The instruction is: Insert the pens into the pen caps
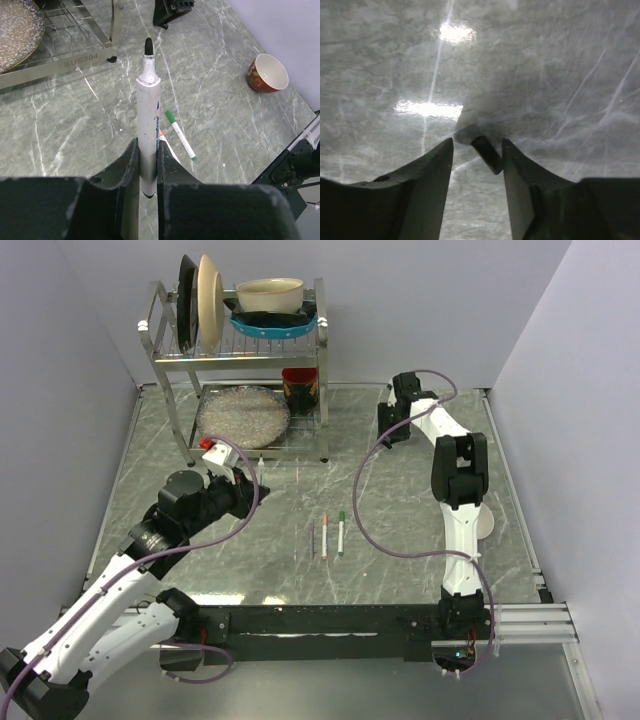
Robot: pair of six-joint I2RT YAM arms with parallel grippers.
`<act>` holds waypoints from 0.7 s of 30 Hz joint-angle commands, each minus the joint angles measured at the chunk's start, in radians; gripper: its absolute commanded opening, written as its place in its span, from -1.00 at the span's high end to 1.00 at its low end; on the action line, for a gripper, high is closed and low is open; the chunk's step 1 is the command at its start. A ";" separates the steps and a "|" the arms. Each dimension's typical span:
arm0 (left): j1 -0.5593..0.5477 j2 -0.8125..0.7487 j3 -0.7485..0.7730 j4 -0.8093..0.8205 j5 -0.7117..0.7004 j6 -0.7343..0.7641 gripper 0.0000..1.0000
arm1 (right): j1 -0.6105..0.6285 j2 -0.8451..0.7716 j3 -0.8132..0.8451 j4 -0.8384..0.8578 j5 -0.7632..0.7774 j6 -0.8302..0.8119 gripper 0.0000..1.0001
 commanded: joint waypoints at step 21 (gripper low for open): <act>0.000 -0.094 -0.015 0.035 -0.121 0.027 0.98 | 0.162 -0.386 -0.474 -0.029 0.210 0.173 0.86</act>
